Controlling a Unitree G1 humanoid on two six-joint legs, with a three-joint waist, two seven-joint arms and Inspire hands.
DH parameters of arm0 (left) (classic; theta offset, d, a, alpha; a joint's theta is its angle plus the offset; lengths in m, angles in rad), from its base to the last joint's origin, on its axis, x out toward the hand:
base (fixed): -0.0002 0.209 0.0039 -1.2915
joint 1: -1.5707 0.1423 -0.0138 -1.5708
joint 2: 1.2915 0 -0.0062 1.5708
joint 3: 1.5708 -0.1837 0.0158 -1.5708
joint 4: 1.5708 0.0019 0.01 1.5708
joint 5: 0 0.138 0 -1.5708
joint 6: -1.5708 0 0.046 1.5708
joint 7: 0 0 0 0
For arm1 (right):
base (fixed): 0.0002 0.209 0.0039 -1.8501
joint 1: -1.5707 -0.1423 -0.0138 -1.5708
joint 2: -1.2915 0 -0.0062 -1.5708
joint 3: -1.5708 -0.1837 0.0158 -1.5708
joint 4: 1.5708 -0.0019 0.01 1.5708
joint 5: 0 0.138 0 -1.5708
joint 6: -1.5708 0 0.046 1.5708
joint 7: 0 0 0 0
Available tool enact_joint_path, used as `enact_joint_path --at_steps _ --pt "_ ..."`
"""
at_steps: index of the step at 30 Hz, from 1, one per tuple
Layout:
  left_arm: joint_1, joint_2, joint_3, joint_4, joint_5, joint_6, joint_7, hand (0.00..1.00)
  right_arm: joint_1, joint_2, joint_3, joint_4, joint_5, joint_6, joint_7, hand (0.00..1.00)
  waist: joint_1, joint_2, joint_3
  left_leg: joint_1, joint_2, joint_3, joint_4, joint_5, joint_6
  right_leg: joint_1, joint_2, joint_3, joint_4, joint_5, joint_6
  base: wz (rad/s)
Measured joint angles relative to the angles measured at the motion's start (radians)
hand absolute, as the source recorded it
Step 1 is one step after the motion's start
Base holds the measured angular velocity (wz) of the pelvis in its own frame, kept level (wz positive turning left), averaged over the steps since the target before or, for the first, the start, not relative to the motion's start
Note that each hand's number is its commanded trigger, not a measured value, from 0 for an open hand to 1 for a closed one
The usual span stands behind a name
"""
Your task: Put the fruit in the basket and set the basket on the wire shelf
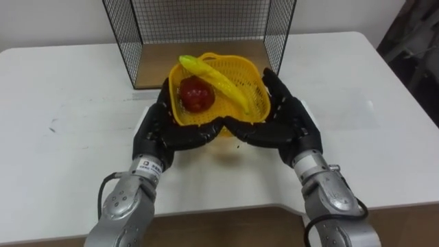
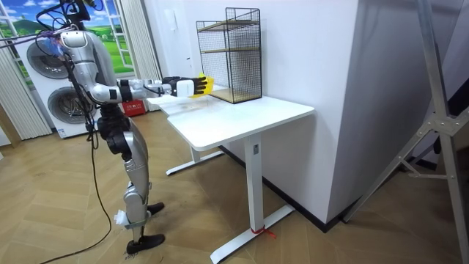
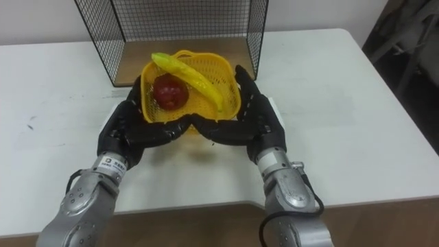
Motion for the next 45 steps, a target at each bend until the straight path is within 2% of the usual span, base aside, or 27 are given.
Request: enact_joint_path --at_steps 9,18,21,22,25,26,27,29,32,34,35,36,37,38,39,40,41,43,45 --pt "-0.02 0.007 0.004 -0.034 0.002 -0.01 0.0 0.0 -0.009 0.0 0.0 -0.047 -0.003 -0.009 -0.02 0.0 0.002 0.001 0.0004 -0.001 0.0 -0.003 -0.001 0.0 0.0 0.002 0.001 -0.001 -0.001 0.0 0.0 0.0" --pt "-0.029 0.0 0.024 -0.039 0.019 -0.01 0.0 0.0 -0.013 0.001 -0.003 -0.049 -0.045 -0.009 -0.005 0.0 0.011 0.0 0.0007 0.0 0.002 -0.003 0.002 0.0 0.0 -0.002 0.001 -0.004 -0.001 0.0 0.0 0.0" --pt "-0.029 -0.002 0.027 -0.039 0.026 -0.01 0.0 0.0 -0.013 0.0 -0.004 -0.051 -0.044 -0.009 0.004 0.0 0.008 -0.001 0.0013 -0.004 0.009 -0.004 0.014 -0.005 -0.004 0.0 0.006 -0.008 0.0 0.001 -0.002 0.0" --pt "-0.029 -0.002 0.028 -0.039 0.026 -0.01 0.0 0.0 -0.013 -0.001 -0.004 -0.052 -0.044 -0.009 0.007 0.0 0.009 0.0 0.0012 -0.008 0.014 -0.004 0.025 -0.009 -0.005 0.002 0.01 -0.011 0.001 0.002 -0.003 0.0" --pt "-0.029 -0.004 0.029 -0.038 0.027 -0.012 0.0 0.0 -0.013 0.001 -0.012 -0.053 -0.033 -0.009 0.016 0.0 0.011 0.004 0.0037 -0.035 0.048 -0.005 0.115 -0.05 -0.016 0.001 0.031 -0.007 0.039 -0.009 -0.012 -0.06" --pt "-0.029 -0.003 0.034 -0.037 0.027 -0.014 0.0 0.0 -0.013 0.001 -0.024 -0.052 -0.034 -0.009 0.025 0.0 0.018 0.003 0.0055 -0.043 0.064 -0.004 0.158 -0.071 -0.021 -0.01 0.04 -0.001 0.071 -0.027 -0.019 -0.14" --pt "-0.028 -0.002 0.038 -0.035 0.026 -0.016 0.0 0.0 -0.013 0.002 -0.024 -0.052 -0.035 -0.009 0.03 0.0 0.028 0.001 0.0056 -0.046 0.068 -0.003 0.176 -0.08 -0.024 -0.017 0.04 0.002 0.094 -0.042 -0.024 -0.13" --pt "-0.028 -0.002 0.048 -0.032 0.026 -0.02 0.0 0.0 -0.013 0.0 -0.025 -0.046 -0.037 -0.009 0.043 0.0 0.035 -0.008 0.0105 -0.066 0.087 -0.006 0.251 -0.114 -0.035 -0.048 0.044 0.002 0.184 -0.103 -0.037 -0.03" --pt "-0.026 -0.003 0.047 -0.029 0.013 -0.02 0.0 0.0 -0.012 0.001 -0.022 -0.039 -0.036 -0.009 0.052 0.0 0.039 -0.011 0.0088 -0.096 0.103 -0.025 0.308 -0.123 -0.043 -0.076 0.053 -0.001 0.248 -0.142 -0.054 0.09" --pt "-0.025 -0.005 0.047 -0.029 0.008 -0.02 0.0 0.0 -0.012 -0.001 -0.02 -0.04 -0.047 -0.009 0.051 0.0 0.042 -0.006 0.0057 -0.113 0.113 -0.03 0.332 -0.114 -0.047 -0.081 0.061 0.002 0.251 -0.141 -0.063 0.04" --pt "-0.026 -0.002 0.051 -0.028 0.006 -0.02 0.0 0.0 -0.013 0.003 -0.02 -0.04 -0.045 -0.009 0.052 0.0 0.049 -0.009 0.0052 -0.137 0.113 -0.035 0.358 -0.098 -0.034 -0.074 0.053 0.007 0.252 -0.14 -0.068 0.0" --pt "-0.026 -0.001 0.051 -0.028 0.006 -0.02 0.0 0.0 -0.013 0.003 -0.017 -0.04 -0.045 -0.008 0.052 0.0 0.05 -0.012 0.0077 -0.154 0.109 -0.04 0.377 -0.085 -0.026 -0.072 0.049 0.009 0.252 -0.141 -0.07 0.11" --pt "-0.026 0.001 0.049 -0.024 0.006 -0.02 0.0 0.0 -0.013 -0.002 -0.015 -0.039 -0.045 -0.007 0.052 0.0 0.046 -0.025 0.0123 -0.188 0.073 -0.061 0.357 -0.072 -0.031 -0.071 0.033 0.009 0.248 -0.145 -0.075 0.2" --pt "-0.027 -0.01 0.045 -0.025 0.007 -0.02 0.0 0.0 -0.015 -0.009 -0.023 -0.039 -0.045 -0.007 0.052 0.0 0.04 -0.026 0.0106 -0.228 0.034 -0.075 0.252 -0.038 -0.027 -0.079 0.025 0.009 0.247 -0.152 -0.074 0.03" --pt "-0.024 -0.013 0.043 -0.025 0.006 -0.021 0.0 0.0 -0.014 -0.014 -0.021 -0.036 -0.047 -0.005 0.052 0.0 0.044 -0.019 0.0054 -0.256 0.003 -0.087 0.175 0.058 -0.002 -0.085 0.021 0.019 0.251 -0.157 -0.065 -0.16" --pt "-0.023 -0.013 0.043 -0.025 0.006 -0.021 0.0 0.0 -0.013 -0.014 -0.017 -0.034 -0.048 -0.001 0.053 0.0 0.049 -0.018 0.003 -0.256 -0.005 -0.089 0.143 0.106 0.008 -0.084 0.019 0.029 0.255 -0.161 -0.059 -0.27" --pt "-0.023 0.0 0.043 -0.025 0.006 -0.021 0.0 0.0 -0.004 -0.013 -0.016 -0.034 -0.056 0.005 0.053 0.0 0.052 -0.037 -0.0074 -0.241 -0.019 -0.081 0.12 0.122 0.029 -0.086 0.007 0.033 0.26 -0.169 -0.042 -0.07" --pt "-0.027 0.009 0.049 -0.025 0.006 -0.022 0.0 0.0 -0.004 -0.016 -0.013 -0.035 -0.062 0.005 0.063 0.0 0.04 -0.056 -0.0124 -0.234 -0.032 -0.081 0.12 0.12 0.041 -0.082 0.006 0.031 0.231 -0.162 -0.035 0.02" --pt "-0.027 0.01 0.049 -0.025 0.007 -0.022 0.0 0.0 -0.006 -0.014 -0.013 -0.035 -0.065 0.005 0.069 0.0 0.035 -0.055 -0.0117 -0.235 -0.033 -0.08 0.14 0.101 0.044 -0.061 0.005 0.028 0.209 -0.156 -0.033 0.0"
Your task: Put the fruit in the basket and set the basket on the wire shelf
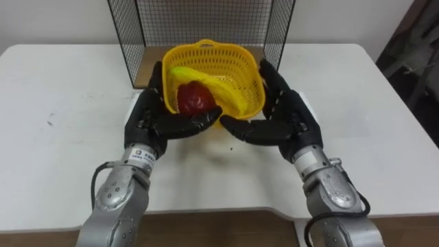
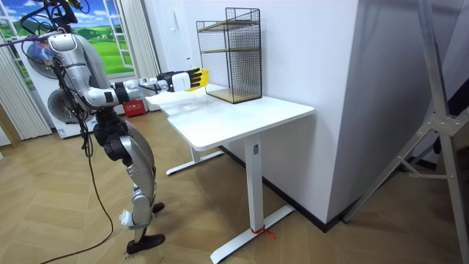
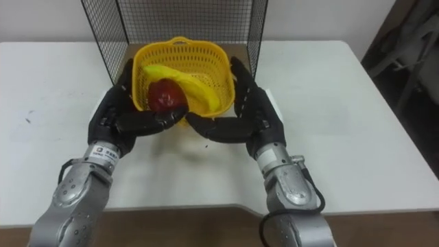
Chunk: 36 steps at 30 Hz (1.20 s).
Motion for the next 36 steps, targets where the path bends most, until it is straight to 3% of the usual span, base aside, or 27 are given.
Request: enact_joint_path --at_steps 4,9,13,15,16,18,20,21,22,23,25,26,27,28,36 --pt "0.0 -0.004 -0.002 0.0 -0.001 -0.005 0.0 0.0 -0.001 -0.005 -0.002 0.0 -0.017 0.0 0.005 0.0 0.0 0.006 0.0039 0.004 -0.006 -0.002 0.02 -0.032 -0.002 0.011 -0.016 0.002 0.003 -0.006 0.007 -0.01" --pt "0.0 -0.012 -0.007 -0.003 0.002 -0.007 0.0 0.0 -0.001 -0.007 -0.01 -0.023 -0.024 0.0 -0.001 0.0 -0.001 0.009 0.009 -0.012 -0.025 0.001 0.068 -0.071 0.003 0.01 -0.033 0.003 0.024 -0.045 0.011 0.01" --pt "-0.002 -0.013 -0.02 -0.005 -0.005 -0.01 0.0 0.0 -0.007 -0.006 -0.01 -0.043 -0.041 -0.002 -0.019 0.0 0.005 0.004 0.0105 -0.013 -0.051 0.017 0.094 -0.116 0.025 0.011 -0.077 -0.001 0.073 -0.08 0.038 0.03" --pt "-0.002 -0.016 -0.022 -0.006 -0.027 -0.02 0.0 0.0 -0.007 -0.006 -0.006 -0.045 -0.039 -0.003 -0.02 0.0 0.002 0.003 0.0114 -0.006 -0.069 0.027 0.104 -0.133 0.041 -0.022 -0.101 -0.002 0.183 -0.082 0.047 0.07" --pt "-0.002 -0.012 -0.023 -0.006 -0.026 -0.024 0.0 0.0 -0.007 -0.006 -0.007 -0.045 -0.042 -0.003 -0.02 0.0 0.0 -0.002 0.013 0.007 -0.084 0.033 0.103 -0.142 0.053 -0.056 -0.124 0.007 0.272 -0.073 0.061 0.13" --pt "-0.002 -0.012 -0.025 -0.006 -0.026 -0.025 0.0 0.0 -0.007 -0.005 -0.008 -0.045 -0.041 -0.003 -0.02 0.0 0.002 -0.001 0.0132 0.032 -0.101 0.037 0.094 -0.154 0.067 -0.092 -0.144 0.023 0.372 -0.032 0.07 0.04" --pt "-0.004 -0.012 -0.027 -0.006 -0.027 -0.029 0.0 0.0 -0.007 -0.001 -0.009 -0.044 -0.047 -0.004 -0.025 0.0 -0.005 0.016 0.0166 0.071 -0.098 0.018 0.071 -0.166 0.08 -0.114 -0.131 0.031 0.431 0.056 0.068 0.05" --pt "-0.006 -0.011 -0.028 -0.006 -0.027 -0.032 0.0 0.0 -0.007 -0.003 -0.01 -0.044 -0.047 -0.007 -0.029 0.0 -0.005 0.02 0.0178 0.078 -0.095 0.011 0.064 -0.167 0.082 -0.119 -0.125 0.03 0.437 0.063 0.067 -0.04" --pt "-0.006 -0.01 -0.027 -0.006 -0.026 -0.044 0.0 0.0 -0.009 0.0 -0.012 -0.044 -0.046 -0.013 -0.03 0.0 -0.001 0.024 0.02 0.088 -0.088 0.01 0.046 -0.167 0.084 -0.144 -0.109 0.029 0.42 0.043 0.066 -0.05" --pt "-0.006 -0.008 -0.027 -0.002 -0.027 -0.044 0.0 0.0 -0.005 -0.001 -0.008 -0.044 -0.046 -0.014 -0.03 0.0 -0.002 0.032 0.025 0.1 -0.079 0.006 0.035 -0.167 0.086 -0.162 -0.087 0.026 0.376 0.01 0.058 0.0" --pt "-0.006 0.002 -0.029 0.012 -0.027 -0.045 0.0 0.0 -0.002 -0.006 -0.008 -0.033 -0.047 -0.014 -0.03 0.0 -0.006 0.03 0.0259 0.122 -0.084 0.007 0.019 -0.167 0.092 -0.171 -0.062 0.021 0.251 0.002 0.05 0.09" --pt "-0.006 0.004 -0.029 0.026 -0.027 -0.044 0.0 0.0 -0.002 -0.004 -0.006 -0.023 -0.047 -0.014 -0.03 0.0 -0.003 0.029 0.0259 0.134 -0.088 0.011 0.013 -0.169 0.094 -0.169 -0.047 0.02 0.151 0.023 0.046 0.0" --pt "-0.006 0.005 -0.029 0.033 -0.026 -0.044 0.0 0.0 -0.003 -0.003 -0.003 -0.017 -0.047 -0.014 -0.03 0.0 -0.003 0.03 0.0274 0.137 -0.09 0.009 0.013 -0.17 0.093 -0.173 -0.038 0.022 0.117 0.06 0.029 0.08" --pt "-0.006 0.003 -0.029 0.044 -0.025 -0.039 0.0 0.0 -0.003 -0.005 -0.001 -0.006 -0.054 -0.01 -0.03 0.0 -0.011 0.04 0.0207 0.14 -0.088 -0.003 0.001 -0.172 0.091 -0.166 -0.027 0.019 0.093 0.074 0.029 0.11" --pt "-0.007 0.003 -0.032 0.047 0.022 -0.013 0.0 0.0 -0.005 0.002 -0.004 0.008 -0.059 -0.007 -0.028 0.0 -0.027 0.053 0.0182 0.152 -0.058 -0.009 -0.031 -0.168 0.083 -0.093 0.018 0.016 -0.059 0.134 0.023 -0.01"
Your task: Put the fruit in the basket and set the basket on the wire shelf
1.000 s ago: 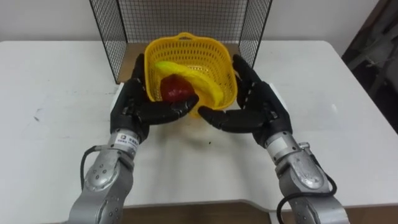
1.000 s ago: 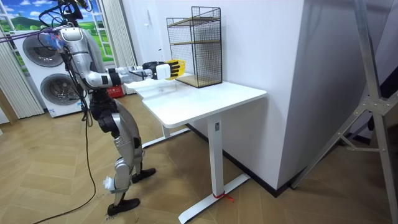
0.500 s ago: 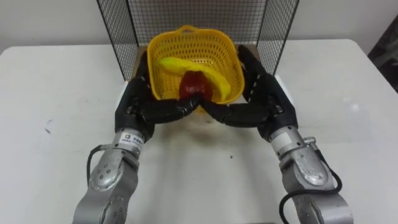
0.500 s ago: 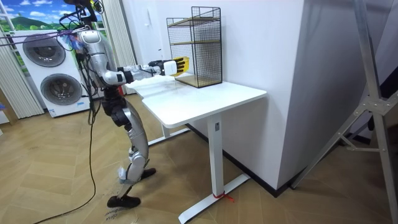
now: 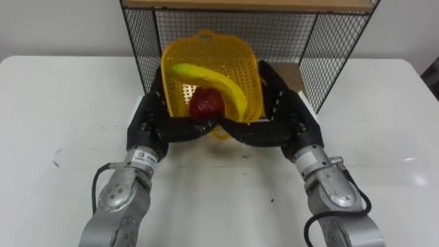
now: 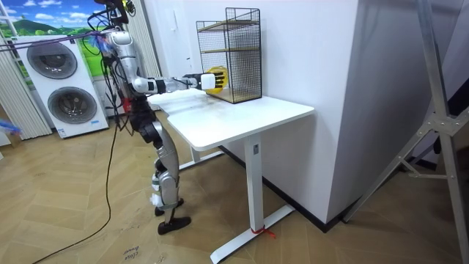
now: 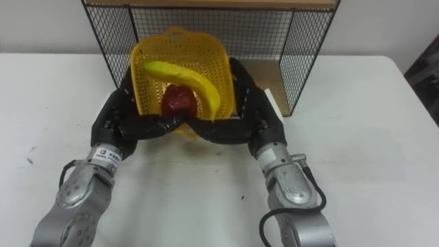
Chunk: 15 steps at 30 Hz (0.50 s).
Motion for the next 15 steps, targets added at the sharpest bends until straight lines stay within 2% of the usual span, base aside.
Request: enact_joint_path --at_steps 3,9,15 --pt "0.0 -0.001 0.001 0.001 0.0 0.002 0.0 0.0 0.0 0.004 -0.001 0.0 0.0 0.004 0.0 0.0 -0.001 0.005 0.0004 0.012 0.001 0.008 -0.014 0.0 0.0 0.006 0.004 0.012 -0.013 0.005 0.003 -0.12" --pt "-0.008 0.002 0.0 0.015 -0.002 0.013 0.0 0.0 -0.003 -0.007 -0.005 0.007 0.012 0.007 -0.001 0.0 -0.002 0.014 0.0006 0.031 0.001 0.007 -0.03 0.0 0.0 0.028 0.005 0.007 -0.034 0.01 0.003 -0.01" --pt "-0.056 0.0 0.01 0.085 -0.004 0.036 0.0 0.0 -0.031 -0.008 -0.007 0.025 0.051 0.027 -0.017 0.0 -0.004 0.015 0.0009 0.033 0.006 0.004 -0.032 0.001 -0.002 0.04 0.007 0.005 -0.053 0.021 0.0 0.0"
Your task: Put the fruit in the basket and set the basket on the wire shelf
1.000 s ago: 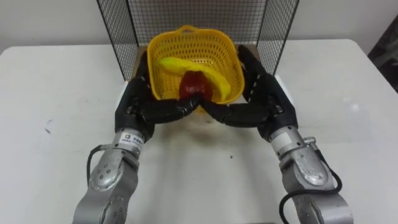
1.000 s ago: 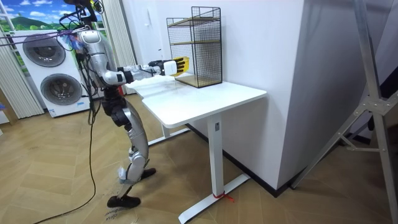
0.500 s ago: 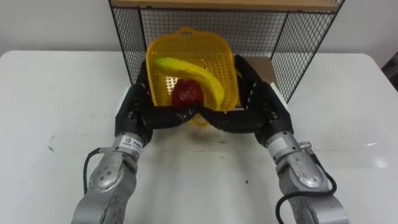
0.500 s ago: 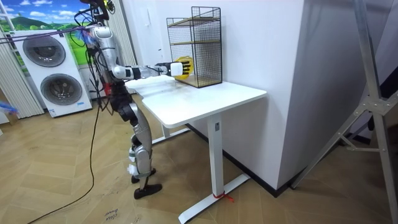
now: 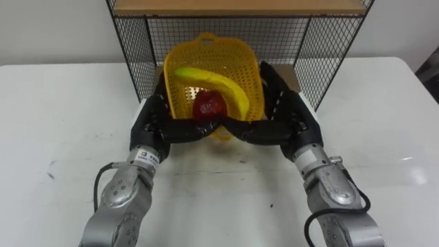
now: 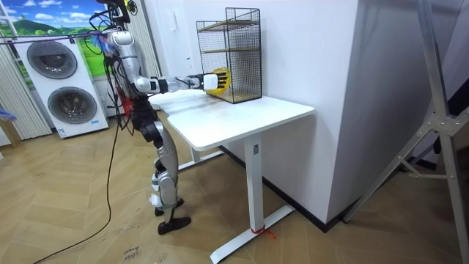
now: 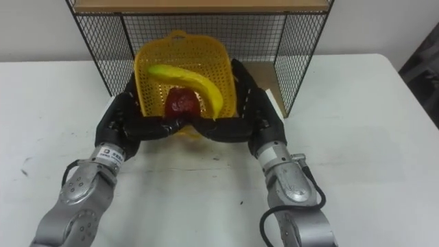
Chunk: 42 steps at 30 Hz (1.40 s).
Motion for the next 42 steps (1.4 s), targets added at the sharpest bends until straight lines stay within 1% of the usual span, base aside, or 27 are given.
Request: enact_joint_path --at_steps 2,6,9,10,11,13,15,17,18,20,22,23,25,26,27,29,31,33,35,41,42 --pt "-0.032 -0.012 0.005 0.045 0.001 0.01 0.0 0.0 -0.015 0.002 0.001 0.021 -0.001 0.002 -0.011 0.0 0.003 0.0 0.0001 0.012 0.001 0.003 -0.006 0.001 -0.001 0.013 0.001 0.003 -0.015 0.005 0.0 -0.03" --pt "-0.066 -0.014 0.004 0.058 0.0 0.02 0.001 0.0 -0.058 0.006 0.0 0.083 0.008 0.008 -0.036 0.0 0.002 0.0 0.0002 0.021 0.001 0.005 -0.016 0.002 -0.003 0.018 0.007 0.008 -0.02 0.01 0.0 -0.04" --pt "-0.108 -0.019 0.003 0.102 0.001 0.03 0.003 0.0 -0.104 0.015 0.001 0.129 0.04 0.021 -0.064 0.0 0.002 0.0 0.0002 0.029 0.002 0.005 -0.023 0.004 -0.005 0.027 0.007 0.0 -0.031 0.013 0.0 0.0" --pt "-0.135 -0.019 0.006 0.129 0.001 0.032 0.005 0.0 -0.119 0.015 0.0 0.138 0.042 0.026 -0.076 0.0 0.003 0.0 0.0002 0.031 0.002 0.005 -0.025 0.004 -0.005 0.028 0.007 -0.002 -0.032 0.013 -0.001 0.0" --pt "-0.161 -0.019 0.014 0.154 0.001 0.042 0.006 0.0 -0.137 0.015 -0.001 0.152 0.042 0.031 -0.084 0.0 0.004 -0.001 0.0001 0.031 0.002 0.005 -0.027 0.005 -0.006 0.029 0.007 -0.002 -0.034 0.013 -0.001 0.0" --pt "-0.183 -0.02 0.024 0.163 0.001 0.059 0.006 0.0 -0.157 0.015 0.0 0.153 0.042 0.048 -0.093 0.0 0.003 -0.001 0.0 0.032 0.003 0.006 -0.027 0.006 -0.007 0.03 0.005 0.001 -0.04 0.014 -0.001 0.0" --pt "-0.192 -0.021 0.034 0.172 -0.001 0.064 0.006 0.0 -0.167 0.015 -0.001 0.153 0.042 0.05 -0.101 0.0 0.005 -0.001 -0.0001 0.033 0.003 0.008 -0.028 0.006 -0.008 0.031 0.005 0.006 -0.051 0.015 -0.003 -0.04" --pt "-0.204 -0.025 0.045 0.193 -0.006 0.079 0.006 0.0 -0.183 0.017 -0.001 0.153 0.043 0.07 -0.114 0.0 0.006 -0.002 -0.0006 0.037 0.003 0.008 -0.032 0.007 -0.009 0.031 0.005 0.008 -0.051 0.015 -0.003 -0.02" --pt "-0.204 -0.025 0.045 0.193 -0.006 0.086 0.005 0.0 -0.187 0.017 -0.001 0.153 0.044 0.073 -0.114 0.0 0.007 -0.003 -0.001 0.039 0.004 0.008 -0.033 0.007 -0.009 0.032 0.005 0.009 -0.052 0.015 -0.003 -0.05" --pt "-0.215 -0.03 0.057 0.193 -0.005 0.111 0.005 0.0 -0.213 0.017 -0.002 0.158 0.048 0.097 -0.124 0.0 0.008 -0.005 -0.0019 0.04 0.004 0.009 -0.033 0.007 -0.01 0.031 0.005 0.008 -0.051 0.015 -0.003 -0.04" --pt "-0.228 -0.034 0.064 0.193 -0.004 0.129 0.006 0.0 -0.24 0.017 -0.002 0.185 0.067 0.11 -0.129 0.0 0.006 -0.006 -0.002 0.04 0.004 0.009 -0.033 0.007 -0.01 0.033 0.005 0.006 -0.052 0.015 -0.003 0.0" --pt "-0.244 -0.036 0.066 0.193 -0.002 0.141 0.007 0.0 -0.254 0.023 -0.01 0.195 0.073 0.125 -0.137 0.0 0.008 -0.006 -0.0022 0.039 0.004 0.009 -0.033 0.007 -0.01 0.033 0.004 0.002 -0.054 0.015 -0.003 0.0" --pt "-0.271 -0.039 0.072 0.193 0.002 0.154 0.008 0.0 -0.272 0.024 -0.019 0.196 0.077 0.142 -0.146 0.0 0.007 -0.006 -0.0025 0.038 0.004 0.009 -0.033 0.007 -0.01 0.034 0.004 0.002 -0.058 0.016 -0.004 0.0" --pt "-0.293 -0.039 0.077 0.2 -0.003 0.161 0.008 0.0 -0.28 0.036 -0.032 0.196 0.092 0.145 -0.154 0.0 0.007 -0.007 -0.0026 0.04 0.004 0.009 -0.033 0.007 -0.01 0.038 0.005 0.007 -0.063 0.018 -0.005 0.0" --pt "-0.305 -0.039 0.081 0.207 -0.007 0.164 0.008 0.0 -0.284 0.039 -0.038 0.197 0.101 0.146 -0.158 0.0 0.007 -0.007 -0.0025 0.042 0.004 0.009 -0.032 0.007 -0.01 0.042 0.005 0.007 -0.066 0.019 -0.005 0.0" --pt "-0.353 -0.039 0.089 0.248 -0.023 0.177 0.008 0.0 -0.302 0.047 -0.051 0.212 0.12 0.146 -0.172 0.0 0.006 -0.006 -0.0029 0.053 0.004 0.01 -0.033 0.007 -0.01 0.053 0.005 0.008 -0.066 0.019 -0.005 0.0" --pt "-0.371 -0.039 0.09 0.264 -0.025 0.187 0.008 0.0 -0.311 0.052 -0.06 0.223 0.126 0.147 -0.181 0.0 0.006 -0.006 -0.0029 0.06 0.005 0.011 -0.033 0.007 -0.01 0.059 0.005 0.009 -0.066 0.019 -0.005 0.0" --pt "-0.373 -0.039 0.095 0.269 -0.025 0.197 0.008 0.0 -0.311 0.059 -0.064 0.232 0.134 0.151 -0.191 0.0 0.004 -0.006 -0.0035 0.066 0.005 0.013 -0.032 0.007 -0.01 0.064 0.006 0.009 -0.066 0.019 -0.005 0.0" --pt "-0.377 -0.042 0.107 0.286 -0.025 0.209 0.008 0.0 -0.312 0.06 -0.076 0.244 0.163 0.165 -0.192 0.0 0.004 -0.005 -0.0037 0.066 0.007 0.015 -0.032 0.007 -0.01 0.063 0.006 0.009 -0.065 0.021 -0.006 0.0" --pt "-0.377 -0.048 0.121 0.333 -0.025 0.243 0.015 0.0 -0.323 0.067 -0.077 0.309 0.167 0.187 -0.192 0.0 0.004 -0.003 -0.0048 0.064 0.007 0.014 -0.03 0.007 -0.01 0.062 0.007 0.008 -0.062 0.024 -0.006 0.0" --pt "-0.377 -0.048 0.122 0.335 -0.025 0.243 0.015 0.0 -0.324 0.067 -0.077 0.309 0.167 0.19 -0.192 0.0 0.004 -0.003 -0.0053 0.064 0.007 0.014 -0.03 0.007 -0.01 0.062 0.007 0.008 -0.062 0.024 -0.005 0.0"
